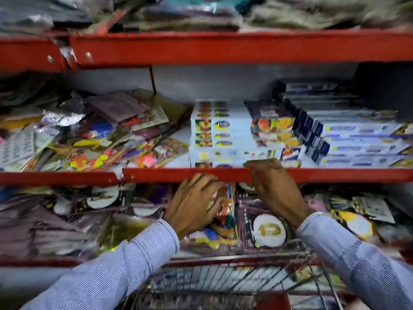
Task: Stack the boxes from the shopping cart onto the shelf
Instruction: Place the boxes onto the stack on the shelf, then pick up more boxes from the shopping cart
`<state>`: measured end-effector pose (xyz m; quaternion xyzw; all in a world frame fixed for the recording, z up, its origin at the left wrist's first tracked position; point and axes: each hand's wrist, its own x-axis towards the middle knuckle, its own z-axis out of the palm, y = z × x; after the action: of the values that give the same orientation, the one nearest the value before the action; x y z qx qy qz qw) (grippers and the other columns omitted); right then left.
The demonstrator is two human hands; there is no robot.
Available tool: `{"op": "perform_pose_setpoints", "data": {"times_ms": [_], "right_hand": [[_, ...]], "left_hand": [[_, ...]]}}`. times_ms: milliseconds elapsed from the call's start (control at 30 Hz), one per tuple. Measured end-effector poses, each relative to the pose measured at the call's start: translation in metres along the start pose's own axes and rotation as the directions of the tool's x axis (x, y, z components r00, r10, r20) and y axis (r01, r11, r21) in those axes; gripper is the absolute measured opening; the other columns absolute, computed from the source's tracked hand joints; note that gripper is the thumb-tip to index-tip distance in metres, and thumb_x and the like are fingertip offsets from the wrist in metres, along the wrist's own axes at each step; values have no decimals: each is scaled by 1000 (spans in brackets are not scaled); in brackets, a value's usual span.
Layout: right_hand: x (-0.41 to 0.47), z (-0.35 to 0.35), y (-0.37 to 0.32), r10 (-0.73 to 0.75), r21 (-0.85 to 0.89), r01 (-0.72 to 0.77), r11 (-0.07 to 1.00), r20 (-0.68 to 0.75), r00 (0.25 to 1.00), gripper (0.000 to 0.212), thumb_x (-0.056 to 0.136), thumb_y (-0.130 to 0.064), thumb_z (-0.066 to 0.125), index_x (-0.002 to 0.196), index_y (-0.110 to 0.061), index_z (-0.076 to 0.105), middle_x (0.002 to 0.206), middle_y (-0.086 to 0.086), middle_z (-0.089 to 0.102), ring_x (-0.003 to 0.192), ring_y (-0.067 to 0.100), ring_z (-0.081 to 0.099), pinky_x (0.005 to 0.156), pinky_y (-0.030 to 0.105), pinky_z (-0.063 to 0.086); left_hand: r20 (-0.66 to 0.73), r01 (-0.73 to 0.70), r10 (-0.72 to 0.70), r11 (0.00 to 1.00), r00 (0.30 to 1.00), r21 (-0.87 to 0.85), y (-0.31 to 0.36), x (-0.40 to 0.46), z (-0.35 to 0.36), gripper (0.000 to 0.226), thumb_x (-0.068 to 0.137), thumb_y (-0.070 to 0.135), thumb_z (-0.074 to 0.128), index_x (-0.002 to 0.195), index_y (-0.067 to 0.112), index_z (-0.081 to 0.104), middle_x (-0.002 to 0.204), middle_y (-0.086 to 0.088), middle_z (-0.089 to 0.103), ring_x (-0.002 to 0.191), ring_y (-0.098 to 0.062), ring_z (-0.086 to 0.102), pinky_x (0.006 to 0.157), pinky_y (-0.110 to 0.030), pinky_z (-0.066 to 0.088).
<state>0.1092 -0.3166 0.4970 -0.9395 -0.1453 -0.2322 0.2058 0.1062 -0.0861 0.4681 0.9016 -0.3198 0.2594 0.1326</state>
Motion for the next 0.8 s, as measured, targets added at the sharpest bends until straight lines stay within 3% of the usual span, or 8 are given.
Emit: {"op": "perform_pose_setpoints", "data": {"times_ms": [200,300,433,533,633,800], "right_hand": [[-83,59,-15,42,49,-55,997,243,969,31,88,-20,49,114,-25,67,106,9,73,96,32,66,73,39,56],[-117,99,-15,98,93,-140,986,356,929,27,86,-23,52,107,-25,69,103,7,74,92,30,69,74,38,58],[-164,159,-12,130,73,-194,978,516,847,20,83,-24,54,98,-26,67,101,4,74,90,28,70,71,35,57],[-198,201,-10,141,47,-220,974,634,761,22,84,-21,55,101,-23,69,93,6,76,84,29,71,70,38,58],[-237,247,-7,170,-9,-240,971,734,658,27,86,-24,53,109,-24,68,103,5,76,96,29,69,79,38,57],[-295,320,-2,215,-77,-339,938,894,393,40,88,-25,53,128,-22,58,126,8,65,113,31,62,92,36,51]], "left_hand": [[311,52,-11,991,950,-123,2,-115,45,20,85,32,58,99,21,67,103,0,67,100,-21,58,87,-35,51],[488,128,-29,977,872,-171,5,-166,69,8,78,26,62,84,23,66,91,0,68,88,-18,59,75,-31,50],[677,223,-90,968,731,-112,4,-232,103,11,84,34,55,85,27,65,91,3,70,85,-22,65,66,-33,53],[795,288,-123,955,594,-67,3,-281,137,23,88,39,48,94,26,65,101,2,70,95,-23,64,71,-40,57],[878,340,-107,938,466,-67,2,-324,173,25,88,35,52,102,19,66,104,-4,69,97,-28,63,67,-39,54],[917,327,-33,939,398,-108,0,-376,225,14,84,15,58,95,9,64,116,-14,65,92,-39,63,70,-46,56]]}}
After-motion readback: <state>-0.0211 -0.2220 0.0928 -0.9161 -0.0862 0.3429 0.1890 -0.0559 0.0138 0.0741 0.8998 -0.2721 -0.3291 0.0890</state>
